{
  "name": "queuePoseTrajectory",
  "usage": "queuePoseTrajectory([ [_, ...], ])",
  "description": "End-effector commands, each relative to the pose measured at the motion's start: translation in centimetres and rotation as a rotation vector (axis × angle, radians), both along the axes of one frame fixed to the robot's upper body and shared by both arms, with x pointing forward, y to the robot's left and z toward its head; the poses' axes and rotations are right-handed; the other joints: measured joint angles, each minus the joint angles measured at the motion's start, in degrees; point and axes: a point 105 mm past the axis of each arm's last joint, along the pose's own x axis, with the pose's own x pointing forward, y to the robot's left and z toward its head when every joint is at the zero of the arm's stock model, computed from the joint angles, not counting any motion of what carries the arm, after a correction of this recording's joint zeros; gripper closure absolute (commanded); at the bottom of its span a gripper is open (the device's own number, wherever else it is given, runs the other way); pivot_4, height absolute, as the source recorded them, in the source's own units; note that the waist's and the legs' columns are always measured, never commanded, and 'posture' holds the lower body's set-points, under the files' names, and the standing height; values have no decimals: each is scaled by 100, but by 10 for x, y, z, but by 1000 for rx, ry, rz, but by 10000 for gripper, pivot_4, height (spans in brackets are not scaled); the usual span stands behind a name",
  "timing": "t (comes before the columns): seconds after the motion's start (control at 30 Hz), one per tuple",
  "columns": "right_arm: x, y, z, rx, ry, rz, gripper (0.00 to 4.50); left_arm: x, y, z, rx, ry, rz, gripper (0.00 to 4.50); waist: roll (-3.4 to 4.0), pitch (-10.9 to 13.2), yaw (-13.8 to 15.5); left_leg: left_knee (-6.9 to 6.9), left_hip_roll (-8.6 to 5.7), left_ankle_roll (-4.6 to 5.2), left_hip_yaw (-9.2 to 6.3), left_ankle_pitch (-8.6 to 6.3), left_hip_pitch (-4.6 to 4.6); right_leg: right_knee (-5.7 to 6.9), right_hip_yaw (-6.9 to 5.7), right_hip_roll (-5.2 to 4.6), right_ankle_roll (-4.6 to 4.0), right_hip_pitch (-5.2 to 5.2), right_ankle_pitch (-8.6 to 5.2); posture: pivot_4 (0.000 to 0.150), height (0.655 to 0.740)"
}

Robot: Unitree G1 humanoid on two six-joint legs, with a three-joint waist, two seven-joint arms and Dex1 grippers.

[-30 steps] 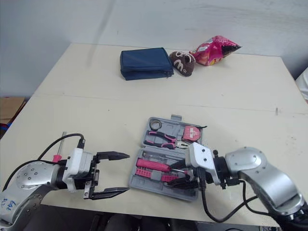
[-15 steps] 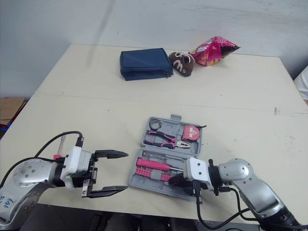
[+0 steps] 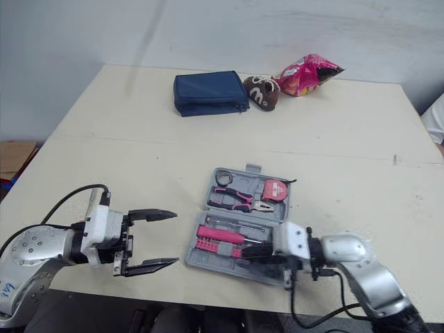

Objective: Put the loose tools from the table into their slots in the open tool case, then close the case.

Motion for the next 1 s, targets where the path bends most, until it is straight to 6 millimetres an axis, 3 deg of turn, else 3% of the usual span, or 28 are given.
queuePoseTrajectory([
  [0.03, 11, -38, 35, 71, -95, -128, 35096, 7, 43, -2, 17, -27, 191, 0, -1, 0, -9, -2, 0, 2, 0, 0, -1, -3, 0, -1, 0, 0, 1, 1500, 7400],
  [0.23, 19, -108, 50, -81, -256, -255, 3720, 15, 124, 7, 0, -102, 540, 0, 0, 1, 26, -4, 0, 9, -1, -5, -3, -13, -5, -2, -3, -2, 0, 1500, 7400],
  [0.27, 24, -124, 54, -95, -286, -312, 368, 13, 140, 7, 7, -105, 598, 0, 0, 1, 30, -3, 0, 10, -1, -5, -5, -15, -6, -3, -3, -1, 0, 1500, 7400],
  [0.37, 31, -186, 63, -133, -361, -542, 368, 2, 198, 9, 35, -127, 798, 0, 2, 2, 19, -2, -2, 13, 6, -7, -5, -18, -6, -8, -3, -2, 0, 1500, 7400],
  [0.47, 27, -220, 57, -189, -364, -630, 368, -3, 230, 12, 34, -159, 911, 0, 3, 4, 4, -6, -3, 16, 13, -11, -2, -24, -6, -11, -10, -6, -3, 1500, 7400],
  [0.6, 7, -273, 44, -294, -295, -801, 368, -29, 279, 0, 107, -112, 1073, 0, 11, 9, -23, -11, -2, 14, 16, -14, -1, -23, -7, -16, -17, -9, -7, 1500, 7400],
  [0.67, 1, -283, 42, -330, -295, -829, 368, -35, 292, 0, 138, -114, 1109, 0, 13, 9, -34, -17, -2, 10, 19, -20, 0, -24, -7, -18, -26, -15, -12, 1500, 7400],
  [0.77, 6, -293, 50, -239, -325, -930, 368, -46, 307, -2, 178, -123, 1175, 0, 14, 9, -105, -21, 3, 3, 19, -24, 4, -21, -7, -17, -33, -16, -16, 1500, 7400],
  [0.83, 10, -286, 47, -228, -323, -905, 368, -51, 308, -3, 175, -120, 1178, 0, 15, 9, -170, -21, 4, 2, 17, -27, 6, -17, -8, -18, -32, -15, -15, 1500, 7400],
  [1.0, 42, -217, 46, -96, -337, -691, 368, -47, 288, -2, 70, -85, 1152, 0, 2, 2, -268, -60, 3, -18, 17, -31, 26, -14, -10, -19, -30, -7, -9, 1500, 7400],
])
